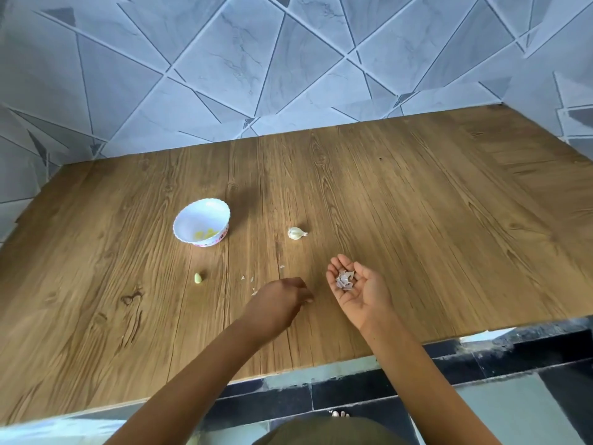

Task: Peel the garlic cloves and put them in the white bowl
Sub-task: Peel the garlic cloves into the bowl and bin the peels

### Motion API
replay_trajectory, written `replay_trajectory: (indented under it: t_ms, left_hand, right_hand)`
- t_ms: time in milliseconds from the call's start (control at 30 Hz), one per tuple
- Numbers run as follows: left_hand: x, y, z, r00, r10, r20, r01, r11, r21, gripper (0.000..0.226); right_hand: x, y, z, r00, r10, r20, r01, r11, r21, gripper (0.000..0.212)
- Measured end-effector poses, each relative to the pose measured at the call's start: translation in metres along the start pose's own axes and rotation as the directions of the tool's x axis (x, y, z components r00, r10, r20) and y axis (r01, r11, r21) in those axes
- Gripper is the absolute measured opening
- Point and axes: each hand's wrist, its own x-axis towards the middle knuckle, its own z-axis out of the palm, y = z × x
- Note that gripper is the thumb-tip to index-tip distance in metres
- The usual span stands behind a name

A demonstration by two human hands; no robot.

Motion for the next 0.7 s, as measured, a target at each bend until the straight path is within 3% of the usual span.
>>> replay_trajectory:
  t_ms: [167, 233, 300, 400, 500, 600, 700]
  left_hand:
    - [-0.002, 0.005, 0.010, 0.994, -0.057, -0.088, 0.067, 0.991, 0.116, 0.026]
    - [0.005, 0.003, 0.001, 0.976, -0.174, -0.134, 0.162, 0.982, -0.093, 0.019]
    - [0.009, -0.003, -0.013, 0.932, -0.321, -0.166, 0.244, 0.898, -0.367, 0.015]
    - [0.012, -0.007, -0.030, 0.894, -0.394, -0.214, 0.212, 0.792, -0.572, 0.014]
    - [0.017, 0.002, -0.039, 0.911, -0.289, -0.294, 0.122, 0.870, -0.478, 0.018]
    - [0.019, 0.006, -0.038, 0.955, -0.140, -0.260, 0.061, 0.955, -0.290, 0.022]
    - [0.018, 0.004, -0.041, 0.941, -0.209, -0.268, 0.125, 0.945, -0.301, 0.018]
  right_hand:
    - [0.004, 0.007, 0.006, 1.000, 0.016, 0.007, -0.016, 1.000, -0.021, 0.031]
    - [0.005, 0.011, 0.008, 1.000, 0.029, 0.002, -0.029, 0.999, -0.034, 0.031]
    - [0.005, 0.014, 0.010, 0.999, 0.045, 0.004, -0.045, 0.998, -0.052, 0.031]
    - [0.007, 0.017, 0.012, 0.999, 0.053, 0.012, -0.052, 0.996, -0.072, 0.030]
    - [0.009, 0.022, 0.018, 0.995, 0.094, 0.024, -0.092, 0.994, -0.055, 0.030]
    - [0.010, 0.030, 0.026, 0.990, 0.140, 0.010, -0.139, 0.988, -0.068, 0.026]
    - [0.013, 0.032, 0.030, 0.989, 0.150, 0.014, -0.149, 0.986, -0.073, 0.025]
